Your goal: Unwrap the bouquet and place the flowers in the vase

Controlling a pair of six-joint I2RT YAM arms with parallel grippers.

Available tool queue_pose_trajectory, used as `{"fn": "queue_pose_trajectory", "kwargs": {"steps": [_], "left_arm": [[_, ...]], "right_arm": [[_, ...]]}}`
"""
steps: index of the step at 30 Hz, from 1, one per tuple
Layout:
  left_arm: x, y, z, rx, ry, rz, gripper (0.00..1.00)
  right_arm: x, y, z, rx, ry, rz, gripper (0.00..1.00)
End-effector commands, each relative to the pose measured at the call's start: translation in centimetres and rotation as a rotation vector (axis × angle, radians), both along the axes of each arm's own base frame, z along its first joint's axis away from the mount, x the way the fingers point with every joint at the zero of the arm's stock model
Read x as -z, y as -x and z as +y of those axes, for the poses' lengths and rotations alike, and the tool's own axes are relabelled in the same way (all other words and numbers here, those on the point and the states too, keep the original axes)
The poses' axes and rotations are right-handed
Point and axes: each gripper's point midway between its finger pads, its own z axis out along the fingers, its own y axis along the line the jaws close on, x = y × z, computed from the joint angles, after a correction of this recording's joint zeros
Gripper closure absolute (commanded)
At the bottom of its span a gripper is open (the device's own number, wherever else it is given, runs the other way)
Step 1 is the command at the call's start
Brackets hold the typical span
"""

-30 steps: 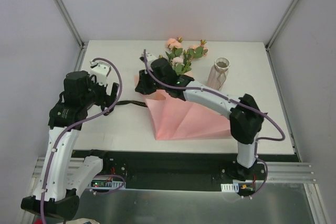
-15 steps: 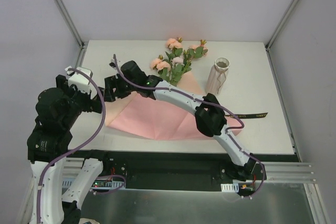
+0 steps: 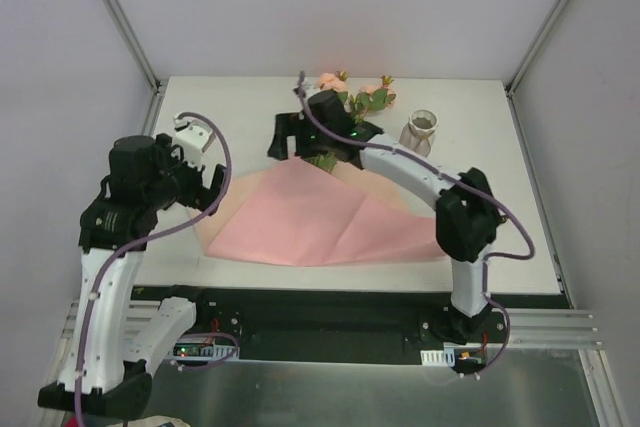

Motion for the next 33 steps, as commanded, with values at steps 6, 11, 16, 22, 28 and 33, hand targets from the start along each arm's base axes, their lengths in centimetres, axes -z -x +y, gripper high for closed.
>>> {"fn": "queue_pose_trajectory", "kwargs": {"steps": [6,11,16,22,28,33], "left_arm": [[6.7,-7.4,-6.5,0.307,0.174,0.304,0.01],[10.7,-10.9,-8.3,0.407,0.218,0.443,0.01],[15.5,-14.3,-8.5,0.408,0.201,0.563,0.01],[19.2,-16.5,-9.2,0.397,0.206,0.655,0.10],[21.1,-17.6,-9.8,0.414,0.218,0.688,0.13],[22.4,-17.9,-10.4,0.423,0.232,0.720,0.15]], "right_arm": [[-7.8,2.0,-12.0,0.171,0.082,-0.295,0.15],[-8.5,4.6,-14.5,0.174,0.108,-0.355,0.33],[-9.5,6.5,-15.8,0.196,0.119,-0.410,0.42],[-9.6,7.2,-17.0,0.232,0.129,-0.435,0.48],[-10.0,7.6,-17.8,0.250,0.117,-0.451,0.52],[-10.5,7.6,-18.1,0.259,0.110,-0.461,0.52]]}}
